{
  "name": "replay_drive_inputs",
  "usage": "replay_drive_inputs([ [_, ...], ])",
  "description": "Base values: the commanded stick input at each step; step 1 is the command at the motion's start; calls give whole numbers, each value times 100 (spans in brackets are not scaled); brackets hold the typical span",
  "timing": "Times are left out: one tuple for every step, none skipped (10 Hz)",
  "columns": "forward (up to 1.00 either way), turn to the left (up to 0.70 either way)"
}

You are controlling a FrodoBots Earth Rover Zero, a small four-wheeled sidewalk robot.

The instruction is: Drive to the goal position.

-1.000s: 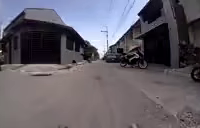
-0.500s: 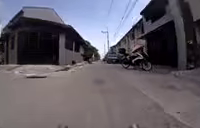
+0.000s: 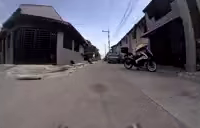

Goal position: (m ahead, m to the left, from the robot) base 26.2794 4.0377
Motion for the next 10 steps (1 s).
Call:
replay_drive_inputs([
  [100, 2],
  [100, 2],
  [100, 2],
  [100, 2],
  [100, 2],
  [100, 2],
  [100, 2],
  [100, 2],
  [100, 2],
  [100, 2],
])
